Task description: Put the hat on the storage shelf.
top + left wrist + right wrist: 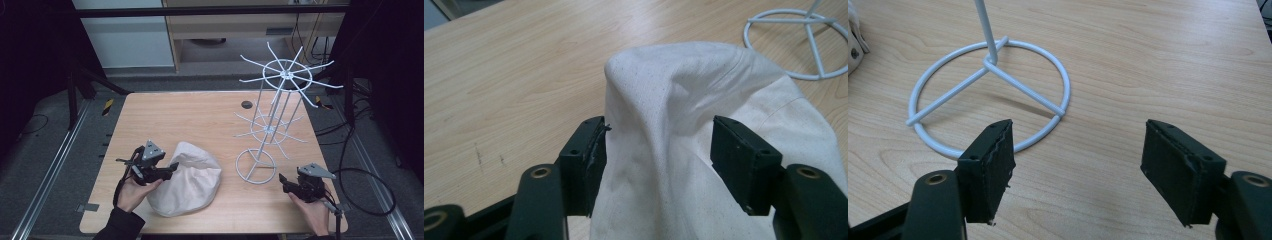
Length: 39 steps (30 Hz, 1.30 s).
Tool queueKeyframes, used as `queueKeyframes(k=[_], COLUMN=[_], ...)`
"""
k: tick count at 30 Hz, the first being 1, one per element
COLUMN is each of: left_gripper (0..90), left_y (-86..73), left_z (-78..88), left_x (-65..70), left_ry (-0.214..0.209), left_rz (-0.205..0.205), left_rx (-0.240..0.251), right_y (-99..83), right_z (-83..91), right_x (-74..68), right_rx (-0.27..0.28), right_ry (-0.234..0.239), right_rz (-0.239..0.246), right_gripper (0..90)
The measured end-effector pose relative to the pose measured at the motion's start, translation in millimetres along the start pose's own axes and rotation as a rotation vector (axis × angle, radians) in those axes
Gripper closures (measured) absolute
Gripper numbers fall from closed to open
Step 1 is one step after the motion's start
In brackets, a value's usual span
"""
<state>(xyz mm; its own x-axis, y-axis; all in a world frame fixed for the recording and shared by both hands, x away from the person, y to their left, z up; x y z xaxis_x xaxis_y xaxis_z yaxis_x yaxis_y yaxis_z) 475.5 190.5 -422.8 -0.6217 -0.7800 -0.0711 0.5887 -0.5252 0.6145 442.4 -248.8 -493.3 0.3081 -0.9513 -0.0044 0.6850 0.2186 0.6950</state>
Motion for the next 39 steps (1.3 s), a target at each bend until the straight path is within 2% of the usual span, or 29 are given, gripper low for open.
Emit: queueKeyframes(k=[7, 17, 22, 24, 27, 32, 39], left_gripper=[42.7, 48.8, 52.9, 54.2, 57.8, 64.9, 81.5], left_y=[0.1, -2.0, -4.2, -4.7, -5.7, -7.3, -7.8], left_z=[-7.8, -18.2, -26.2, -28.2, -30.8, -33.3, -35.3], left_x=[3.0, -0.7, -0.5, -1.1, -1.6, -1.8, 0.3], left_ry=[0.006, 0.0, 0.001, -0.006, -0.003, -0.03, -0.049], left_rz=[-0.019, -0.007, -0.017, -0.005, -0.006, 0.012, 0.023], left_rx=[-0.028, -0.062, -0.101, -0.108, -0.121, -0.136, -0.162], right_y=[0.1, -0.8, -1.1, -1.1, -1.3, -1.7, -2.1], right_z=[0.0, -0.7, -1.3, -1.4, -1.5, -2.0, -2.7], right_x=[0.0, -0.2, 0.2, 0.0, -0.5, -0.3, -0.2], right_rx=[0.005, -0.001, -0.005, -0.006, -0.012, -0.015, -0.017], right_ry=[0.0, 0.004, 0.003, 0.003, 0.009, 0.01, 0.008], right_rz=[0.01, 0.008, 0.006, 0.007, 0.003, 0.001, 0.007], right_gripper=[29.3, 29.2, 29.1, 29.1, 29.0, 28.9, 28.9])
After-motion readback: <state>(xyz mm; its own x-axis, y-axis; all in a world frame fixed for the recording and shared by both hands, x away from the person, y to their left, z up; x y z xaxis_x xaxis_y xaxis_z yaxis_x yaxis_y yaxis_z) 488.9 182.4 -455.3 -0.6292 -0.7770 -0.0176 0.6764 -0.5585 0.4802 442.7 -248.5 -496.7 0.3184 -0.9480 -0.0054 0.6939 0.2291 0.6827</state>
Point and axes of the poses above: each handheld gripper's, and its own axes: z roughly backward along the jaws, y roughly out of its top, x roughly to its right, the point moved 3 cm from there along -z, roughly forward along the jaws, and after that the axes turned 11 degrees about -x, right-handed, at the moved point
